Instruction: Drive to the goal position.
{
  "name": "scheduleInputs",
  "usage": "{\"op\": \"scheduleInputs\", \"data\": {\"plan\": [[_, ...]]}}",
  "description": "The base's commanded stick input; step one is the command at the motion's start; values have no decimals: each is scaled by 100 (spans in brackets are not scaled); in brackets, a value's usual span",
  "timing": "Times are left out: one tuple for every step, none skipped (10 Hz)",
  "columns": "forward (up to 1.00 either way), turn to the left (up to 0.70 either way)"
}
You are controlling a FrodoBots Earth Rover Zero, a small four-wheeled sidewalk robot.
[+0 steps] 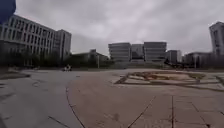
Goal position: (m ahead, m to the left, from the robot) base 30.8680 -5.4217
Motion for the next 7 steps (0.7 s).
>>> {"op": "scheduleInputs", "data": {"plan": [[70, 0], [70, 0], [70, 0], [70, -1], [70, -3], [70, -6], [70, -8]]}}
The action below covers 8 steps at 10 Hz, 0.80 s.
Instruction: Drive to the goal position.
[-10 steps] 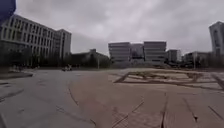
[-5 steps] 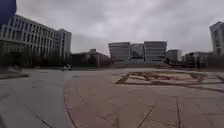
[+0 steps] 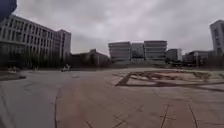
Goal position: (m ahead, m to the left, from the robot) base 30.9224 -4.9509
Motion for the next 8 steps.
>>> {"op": "scheduleInputs", "data": {"plan": [[70, -8], [70, -8], [70, -8], [70, -7], [70, -2], [70, 0], [70, 0], [70, 0]]}}
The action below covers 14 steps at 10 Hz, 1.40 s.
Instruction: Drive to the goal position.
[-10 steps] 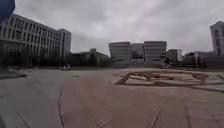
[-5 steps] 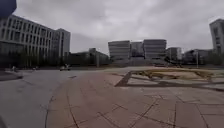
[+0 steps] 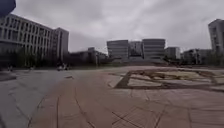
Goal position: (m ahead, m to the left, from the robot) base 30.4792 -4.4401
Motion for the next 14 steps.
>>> {"op": "scheduleInputs", "data": {"plan": [[70, 0], [70, 0], [70, 0], [70, 0], [70, 0], [70, 0], [70, 0], [70, 0], [70, 0], [70, 0], [70, 0], [70, 0], [70, 0], [70, 0]]}}
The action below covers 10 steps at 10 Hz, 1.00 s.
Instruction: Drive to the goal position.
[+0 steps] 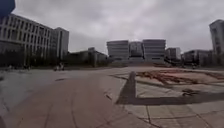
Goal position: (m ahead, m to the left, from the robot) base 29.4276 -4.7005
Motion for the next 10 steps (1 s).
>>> {"op": "scheduleInputs", "data": {"plan": [[70, 0], [70, 0], [70, 0], [70, 0], [70, 0], [70, 0], [70, 0], [70, 0], [70, 0], [70, -2]]}}
